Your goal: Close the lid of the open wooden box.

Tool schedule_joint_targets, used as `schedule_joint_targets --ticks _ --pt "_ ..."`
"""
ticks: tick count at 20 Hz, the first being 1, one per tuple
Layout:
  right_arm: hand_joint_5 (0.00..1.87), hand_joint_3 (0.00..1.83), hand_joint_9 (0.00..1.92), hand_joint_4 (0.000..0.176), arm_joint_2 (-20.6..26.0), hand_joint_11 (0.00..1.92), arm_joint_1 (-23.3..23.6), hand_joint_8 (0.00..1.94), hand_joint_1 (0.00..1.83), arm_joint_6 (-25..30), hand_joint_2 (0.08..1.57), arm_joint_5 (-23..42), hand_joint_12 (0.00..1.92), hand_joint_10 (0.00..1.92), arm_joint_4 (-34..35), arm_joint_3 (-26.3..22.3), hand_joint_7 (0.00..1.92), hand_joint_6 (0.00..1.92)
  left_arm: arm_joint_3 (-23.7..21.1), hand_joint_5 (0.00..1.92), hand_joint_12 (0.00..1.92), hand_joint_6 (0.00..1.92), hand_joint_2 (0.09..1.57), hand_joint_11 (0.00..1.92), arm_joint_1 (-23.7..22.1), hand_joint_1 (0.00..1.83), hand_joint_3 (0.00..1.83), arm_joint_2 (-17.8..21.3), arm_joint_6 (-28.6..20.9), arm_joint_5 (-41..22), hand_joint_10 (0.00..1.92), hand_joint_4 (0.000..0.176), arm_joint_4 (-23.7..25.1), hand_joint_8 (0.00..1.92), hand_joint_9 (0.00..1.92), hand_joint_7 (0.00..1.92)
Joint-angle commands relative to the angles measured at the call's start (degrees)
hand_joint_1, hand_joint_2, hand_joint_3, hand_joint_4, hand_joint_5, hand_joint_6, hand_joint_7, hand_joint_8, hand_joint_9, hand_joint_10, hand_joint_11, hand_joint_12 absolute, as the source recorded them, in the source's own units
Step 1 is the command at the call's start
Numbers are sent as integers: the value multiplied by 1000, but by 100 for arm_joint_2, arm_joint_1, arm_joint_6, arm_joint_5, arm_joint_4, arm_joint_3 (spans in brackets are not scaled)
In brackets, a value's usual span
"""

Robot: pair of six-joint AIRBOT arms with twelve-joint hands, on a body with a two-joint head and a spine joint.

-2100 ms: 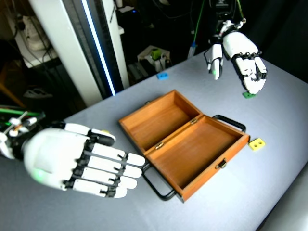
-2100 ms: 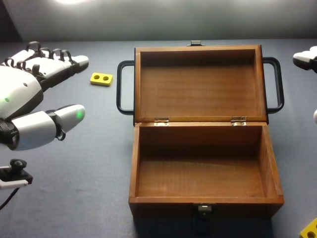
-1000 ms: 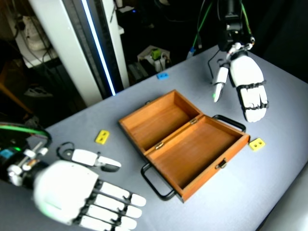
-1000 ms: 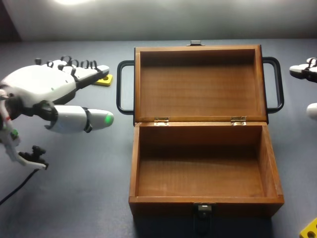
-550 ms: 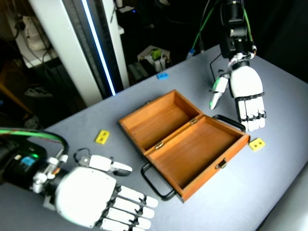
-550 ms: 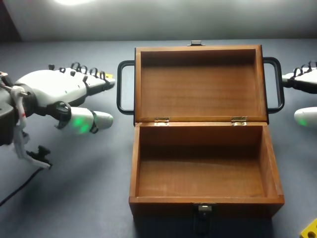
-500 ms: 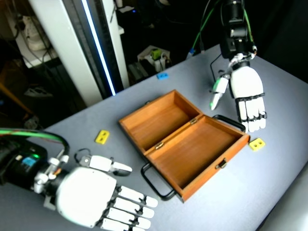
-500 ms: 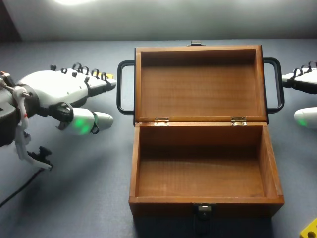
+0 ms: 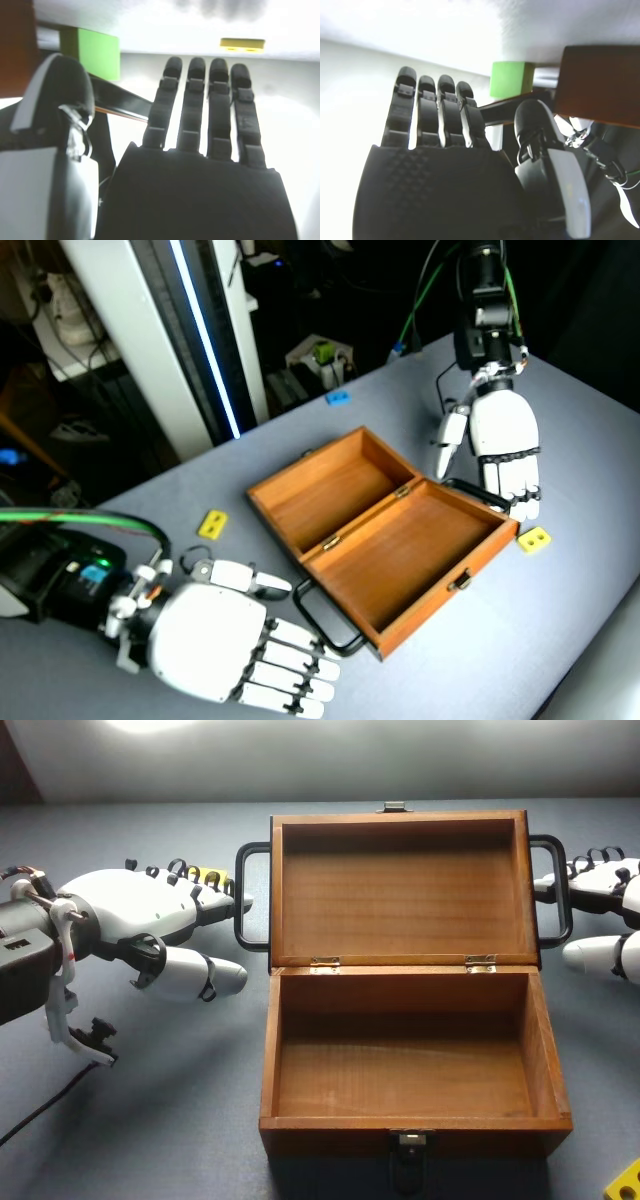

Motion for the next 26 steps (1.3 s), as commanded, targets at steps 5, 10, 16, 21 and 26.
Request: schedule_joint_targets --ticks 5,10,16,21,26 --pt "73 0 0 0 -22 36 86 0 0 88 1383 693 0 0 109 4 71 0 -132 61 23 0 1286 50 -103 0 0 63 -12 -690 0 0 46 0 67 73" --pt "62 0 0 0 -17 28 86 0 0 185 1354 872 2 0 100 -42 52 2 -228 49 20 0 1293 52 -28 0 0 171 -71 -839 2 0 35 1 78 77" --pt "99 0 30 0 94 55 86 7 0 254 1371 1188 12 6 33 -214 89 10 -303 53 18 3 1307 53 52 0 4 225 -186 -1007 2 0 39 2 73 79" --pt "111 0 32 0 197 59 86 5 0 287 1372 1479 13 3 31 -351 99 9 -429 45 19 3 1296 61 99 0 0 318 -187 -1204 6 0 39 3 82 78" --pt "120 0 47 0 294 75 86 6 0 300 1355 1731 19 6 48 -495 113 7 -732 19 13 0 1311 51 246 0 5 559 -232 -1713 1 0 36 0 70 67"
